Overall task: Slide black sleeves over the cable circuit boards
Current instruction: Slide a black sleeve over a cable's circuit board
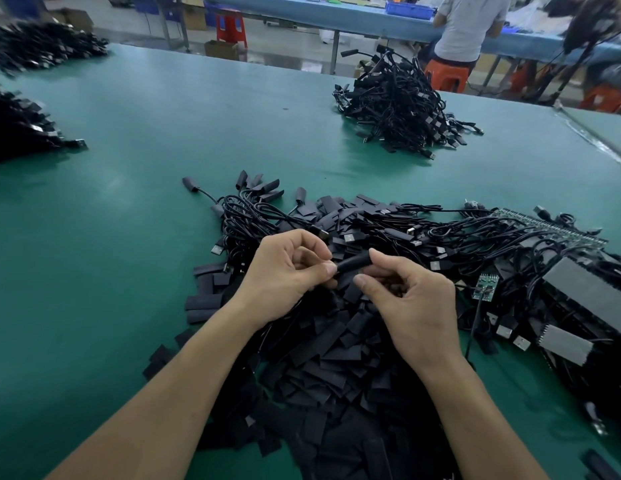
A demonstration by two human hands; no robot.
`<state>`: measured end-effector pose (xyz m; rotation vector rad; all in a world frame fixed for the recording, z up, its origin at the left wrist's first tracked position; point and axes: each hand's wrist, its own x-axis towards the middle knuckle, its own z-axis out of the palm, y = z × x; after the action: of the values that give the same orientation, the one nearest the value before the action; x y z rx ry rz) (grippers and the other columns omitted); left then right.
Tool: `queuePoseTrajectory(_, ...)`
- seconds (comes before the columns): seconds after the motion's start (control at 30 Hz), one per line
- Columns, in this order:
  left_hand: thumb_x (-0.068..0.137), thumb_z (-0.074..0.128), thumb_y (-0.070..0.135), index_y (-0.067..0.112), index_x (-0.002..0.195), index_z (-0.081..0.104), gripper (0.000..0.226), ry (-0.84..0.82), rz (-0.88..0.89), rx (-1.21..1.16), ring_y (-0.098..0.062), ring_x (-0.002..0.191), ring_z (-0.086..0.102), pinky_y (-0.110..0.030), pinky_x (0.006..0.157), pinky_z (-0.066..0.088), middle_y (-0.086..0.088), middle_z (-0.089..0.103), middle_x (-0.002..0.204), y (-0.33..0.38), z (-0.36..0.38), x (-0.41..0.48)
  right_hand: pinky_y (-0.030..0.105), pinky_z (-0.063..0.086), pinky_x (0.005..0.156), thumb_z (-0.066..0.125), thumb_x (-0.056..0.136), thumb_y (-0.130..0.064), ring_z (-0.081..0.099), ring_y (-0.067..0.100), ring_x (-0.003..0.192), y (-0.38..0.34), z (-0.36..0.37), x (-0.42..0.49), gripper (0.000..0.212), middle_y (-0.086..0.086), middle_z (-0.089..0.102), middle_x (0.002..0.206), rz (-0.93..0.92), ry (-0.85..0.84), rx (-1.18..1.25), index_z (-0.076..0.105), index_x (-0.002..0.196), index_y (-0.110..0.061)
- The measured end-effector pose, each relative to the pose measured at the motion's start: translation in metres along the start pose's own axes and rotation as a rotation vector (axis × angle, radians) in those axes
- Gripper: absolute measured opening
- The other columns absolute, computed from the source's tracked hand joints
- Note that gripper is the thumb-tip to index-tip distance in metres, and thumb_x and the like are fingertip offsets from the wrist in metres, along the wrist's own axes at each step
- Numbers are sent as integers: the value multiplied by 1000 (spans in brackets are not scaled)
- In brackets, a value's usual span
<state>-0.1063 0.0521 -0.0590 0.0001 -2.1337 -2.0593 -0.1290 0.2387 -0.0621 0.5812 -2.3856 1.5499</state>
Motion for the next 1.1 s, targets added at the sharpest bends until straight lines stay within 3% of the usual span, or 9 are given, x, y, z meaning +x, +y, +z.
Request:
queuePoseTrajectory(0.2, 82, 74, -8, 8, 86, 64, 19, -36, 33, 20, -21, 63, 72, -24, 67, 58, -8, 72, 72, 1, -1, -2, 14, 54, 73, 81, 79, -15, 70, 1, 78, -2, -3, 2, 29, -20, 73, 85, 38, 58, 112, 71, 93, -38)
queuePoseTrajectory(0.37, 83, 75, -5, 7, 87, 64, 17, -54, 41, 29, -15, 58, 67, -21, 63, 54, -3, 70, 69, 3, -2, -3, 15, 55, 72, 82, 79, -16, 71, 4, 80, -5, -4, 1, 30, -15, 74, 85, 93, 81, 191, 71, 99, -35)
queuePoseTrajectory(0.73, 81, 79, 1, 14, 82, 68, 18, -36, 97, 122, -12, 59, 64, -21, 61, 52, -1, 69, 70, -1, -2, -1, 21, 58, 71, 80, 82, -19, 72, 6, 75, -9, -2, 0, 24, -17, 74, 83, 67, 80, 146, 73, 90, -39)
queuePoseTrajectory(0.9, 77, 85, 7, 14, 93, 70, 24, -36, 150, 158, -13, 76, 70, -20, 73, 56, -2, 75, 86, 4, 0, -3, 24, 57, 63, 76, 86, -15, 71, 12, 69, -10, -7, 2, 16, -5, 73, 77, 115, 116, 195, 71, 82, -29)
queuePoseTrajectory(0.97, 76, 86, 12, 17, 96, 71, 26, -33, 229, 282, -9, 78, 69, -19, 73, 54, 3, 73, 86, 10, -3, -5, 19, 54, 60, 72, 87, -9, 69, 12, 66, -11, -11, 5, 15, 0, 73, 75, 156, 163, 320, 69, 82, -23)
queuePoseTrajectory(1.03, 79, 85, 24, 20, 99, 73, 24, -41, 357, 565, -6, 85, 65, -22, 75, 53, 11, 69, 92, 17, -6, -6, 17, 50, 58, 69, 90, -6, 66, 11, 64, -14, -14, 7, 13, 2, 72, 73, 205, 185, 440, 67, 83, -18)
queuePoseTrajectory(1.1, 83, 80, 35, 20, 99, 76, 23, -10, 530, 884, -9, 93, 56, -31, 76, 53, 8, 62, 97, 25, -7, -6, 18, 49, 57, 65, 92, -4, 63, 13, 65, -16, -16, 7, 13, 4, 71, 73, 247, 181, 556, 66, 85, -15)
